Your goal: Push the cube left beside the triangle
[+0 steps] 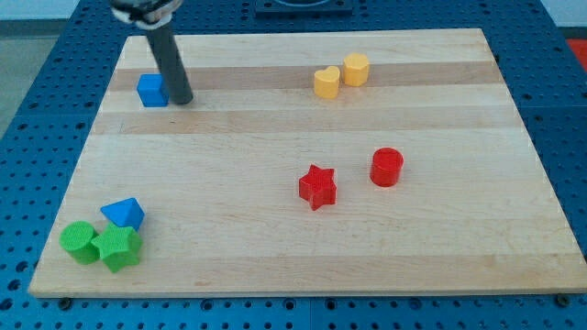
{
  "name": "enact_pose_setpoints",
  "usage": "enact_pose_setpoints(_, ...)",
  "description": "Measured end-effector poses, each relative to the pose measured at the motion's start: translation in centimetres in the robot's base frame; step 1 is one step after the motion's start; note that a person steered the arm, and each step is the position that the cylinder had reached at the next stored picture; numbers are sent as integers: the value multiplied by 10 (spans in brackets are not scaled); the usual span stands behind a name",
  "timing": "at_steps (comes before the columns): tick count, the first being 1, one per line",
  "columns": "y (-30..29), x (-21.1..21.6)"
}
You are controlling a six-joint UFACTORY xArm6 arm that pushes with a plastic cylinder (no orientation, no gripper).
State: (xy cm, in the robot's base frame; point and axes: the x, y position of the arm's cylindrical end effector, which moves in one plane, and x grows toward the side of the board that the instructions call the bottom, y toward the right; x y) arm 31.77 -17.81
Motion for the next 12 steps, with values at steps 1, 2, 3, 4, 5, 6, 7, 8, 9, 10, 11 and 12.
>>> enact_pose_setpoints(1, -12, -38)
enact_pose_setpoints(2, -55, -19)
enact_pose_setpoints(3, -59, 42)
enact_pose_setpoints(4, -59, 93)
enact_pose_setpoints(5, -48, 75)
enact_pose_setpoints(6, -14, 48)
enact_pose_setpoints(7, 22, 72)
enact_pose_setpoints(8, -4, 104)
enact_pose_setpoints(9, -68, 131)
enact_pose_setpoints(10, -73, 125)
enact_pose_setpoints(11, -69, 91)
enact_pose_setpoints(12, -117, 93)
